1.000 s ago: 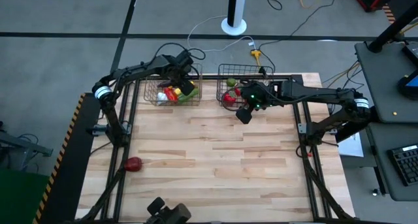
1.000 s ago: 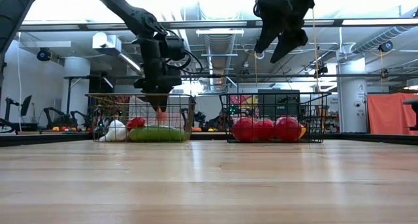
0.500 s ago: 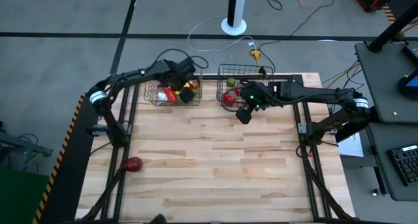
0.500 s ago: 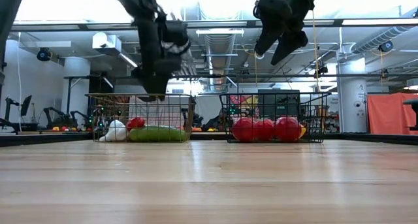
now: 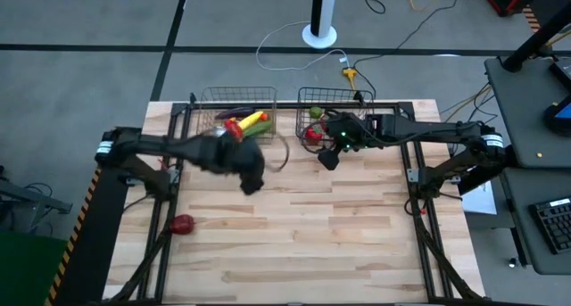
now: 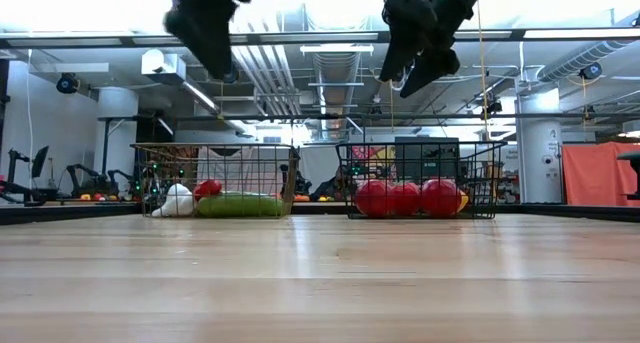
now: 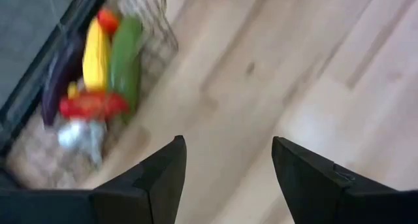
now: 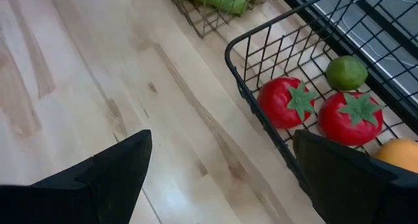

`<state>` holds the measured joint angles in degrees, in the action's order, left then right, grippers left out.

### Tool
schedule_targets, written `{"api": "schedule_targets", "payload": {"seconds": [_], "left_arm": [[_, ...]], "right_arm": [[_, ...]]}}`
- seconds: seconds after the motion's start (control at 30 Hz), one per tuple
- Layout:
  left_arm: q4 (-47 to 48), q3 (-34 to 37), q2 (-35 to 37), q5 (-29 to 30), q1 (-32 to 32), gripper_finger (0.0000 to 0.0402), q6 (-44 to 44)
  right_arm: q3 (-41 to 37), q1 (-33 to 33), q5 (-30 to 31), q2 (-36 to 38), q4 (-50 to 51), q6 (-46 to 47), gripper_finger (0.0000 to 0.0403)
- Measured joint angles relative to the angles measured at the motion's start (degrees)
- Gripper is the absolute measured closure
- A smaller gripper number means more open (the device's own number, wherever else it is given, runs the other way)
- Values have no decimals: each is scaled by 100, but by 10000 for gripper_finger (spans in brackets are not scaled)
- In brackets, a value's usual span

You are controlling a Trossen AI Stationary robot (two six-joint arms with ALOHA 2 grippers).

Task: Sort produce into baskets
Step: Put the red apple into the right wire basket

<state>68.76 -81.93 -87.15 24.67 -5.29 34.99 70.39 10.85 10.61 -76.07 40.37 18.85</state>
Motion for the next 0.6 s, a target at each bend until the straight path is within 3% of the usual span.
{"api": "schedule_targets", "payload": {"seconds": [0.2,0.5,0.6], "left_arm": [[1214,0,-112,-64,-1170,193,1877],[2162,11,-476,-1269,-2302,197,3705],[2056,156,-593,-1837,-2454,205,3740]], "right_arm": [[-41,-42,-7,0,-82,0,39],[-91,-47,-9,0,-305,-5,39],[-125,-47,-11,0,-450,-56,39]]}}
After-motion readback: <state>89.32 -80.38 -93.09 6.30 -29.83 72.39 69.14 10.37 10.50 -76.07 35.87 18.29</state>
